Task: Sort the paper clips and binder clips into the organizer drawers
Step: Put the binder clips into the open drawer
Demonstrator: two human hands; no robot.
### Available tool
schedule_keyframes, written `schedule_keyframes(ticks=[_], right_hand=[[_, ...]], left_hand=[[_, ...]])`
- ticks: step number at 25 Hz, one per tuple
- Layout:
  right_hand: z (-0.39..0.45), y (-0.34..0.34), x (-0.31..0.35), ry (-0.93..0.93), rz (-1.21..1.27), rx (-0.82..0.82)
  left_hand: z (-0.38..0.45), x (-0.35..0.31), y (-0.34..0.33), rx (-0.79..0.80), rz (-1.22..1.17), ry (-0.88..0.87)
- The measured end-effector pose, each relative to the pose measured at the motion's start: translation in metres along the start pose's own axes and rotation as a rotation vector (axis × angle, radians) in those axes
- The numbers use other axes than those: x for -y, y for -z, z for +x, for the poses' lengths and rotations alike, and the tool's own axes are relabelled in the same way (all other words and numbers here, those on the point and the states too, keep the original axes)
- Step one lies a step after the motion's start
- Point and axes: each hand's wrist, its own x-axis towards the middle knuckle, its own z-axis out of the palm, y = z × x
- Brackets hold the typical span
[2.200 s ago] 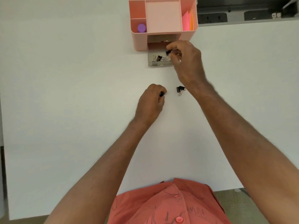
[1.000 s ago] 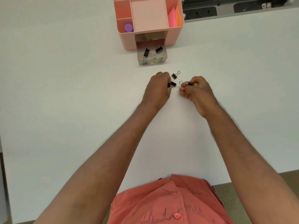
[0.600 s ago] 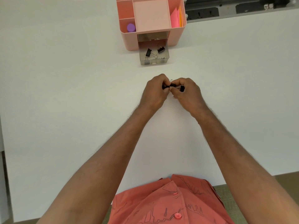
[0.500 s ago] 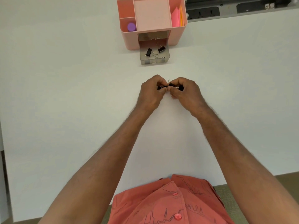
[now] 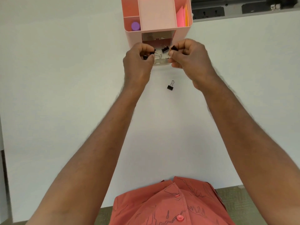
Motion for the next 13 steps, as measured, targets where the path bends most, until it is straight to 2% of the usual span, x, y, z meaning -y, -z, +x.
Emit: schedule_keyframes(ticks=[4,6,10,13], right_hand=[[0.021,-0.002,0.006,0.156,-0.329,-0.092],[0.025,-0.006,0.004,0.199,-0.455,-0.105],[0.032,-0.012,-0.001,0.286,-0.65,-0.084],[0.038,-0.022,0.001,0.323,-0.757,-0.053]], left_hand=[[0.023,-0.001,-0.01,0.08,0.393,-0.219],[0.031,0.001,-0.014,0.11,0.548,-0.27],[0.034,0.004,-0.017,0.146,0.582,-0.327],[0.018,0.01,-0.013,0.054,0.519,-0.378]])
